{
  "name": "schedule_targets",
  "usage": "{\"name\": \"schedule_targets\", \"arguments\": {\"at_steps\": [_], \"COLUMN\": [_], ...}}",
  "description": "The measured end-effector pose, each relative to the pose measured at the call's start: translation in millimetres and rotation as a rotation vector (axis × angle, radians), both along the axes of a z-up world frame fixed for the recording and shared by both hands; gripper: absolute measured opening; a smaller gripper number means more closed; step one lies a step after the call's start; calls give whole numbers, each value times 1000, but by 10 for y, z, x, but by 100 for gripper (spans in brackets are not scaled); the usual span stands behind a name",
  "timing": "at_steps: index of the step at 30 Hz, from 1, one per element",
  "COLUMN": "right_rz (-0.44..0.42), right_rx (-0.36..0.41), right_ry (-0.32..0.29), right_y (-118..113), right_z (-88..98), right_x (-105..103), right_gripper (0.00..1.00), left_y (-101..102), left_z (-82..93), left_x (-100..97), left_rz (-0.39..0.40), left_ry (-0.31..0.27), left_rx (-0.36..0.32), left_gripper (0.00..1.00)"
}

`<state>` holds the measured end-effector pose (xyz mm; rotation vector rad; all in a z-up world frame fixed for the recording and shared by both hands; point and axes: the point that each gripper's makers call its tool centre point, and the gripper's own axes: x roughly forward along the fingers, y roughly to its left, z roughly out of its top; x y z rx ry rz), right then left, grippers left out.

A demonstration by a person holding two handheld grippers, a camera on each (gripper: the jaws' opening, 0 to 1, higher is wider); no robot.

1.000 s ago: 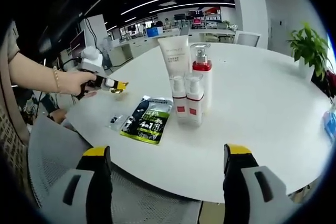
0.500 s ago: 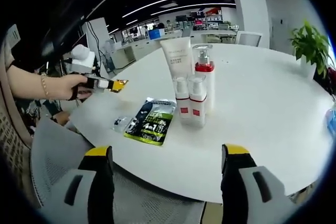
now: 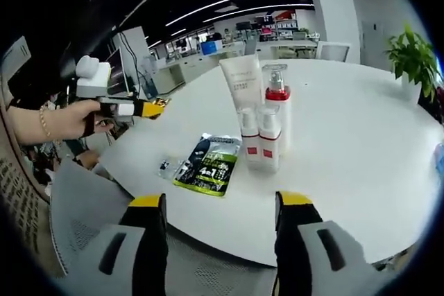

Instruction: Arrange the skincare products in the storage area until every visible bottle or jar stands upright without overlapping.

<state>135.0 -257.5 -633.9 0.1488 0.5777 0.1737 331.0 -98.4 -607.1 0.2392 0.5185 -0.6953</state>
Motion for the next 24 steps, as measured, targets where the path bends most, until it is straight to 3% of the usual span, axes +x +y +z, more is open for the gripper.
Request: {"name": "schedule_targets", "arguments": {"at_steps": [2,3,6,10,16,24], "right_rz": [-6,-26,-9,20,29,83], "right_rx": [25,88,157,248,471,565], "right_ry": [-20,-52,-66,-113,-130,-134], "right_y": [29,74,163,309,564,827], "right_z": [98,197,328,542,768,887], "right_x": [40,104,191,343,518,756], "right_gripper": [50,50,54,51,39,35], "left_y": [-37,-46,-72,-78,-75,-140], "left_z": [91,122,209,281,338,513], "left_x": [-73,-104,-221,-364,-531,-751], "left_rz": [-29,-40,-78,-110,-142,-180], "left_ry": [-21,-31,-62,-89,-104,-136], "left_rx": [-10,-8,-1,4,-12,-34], "left_gripper": [36,36,36,36,36,36]}}
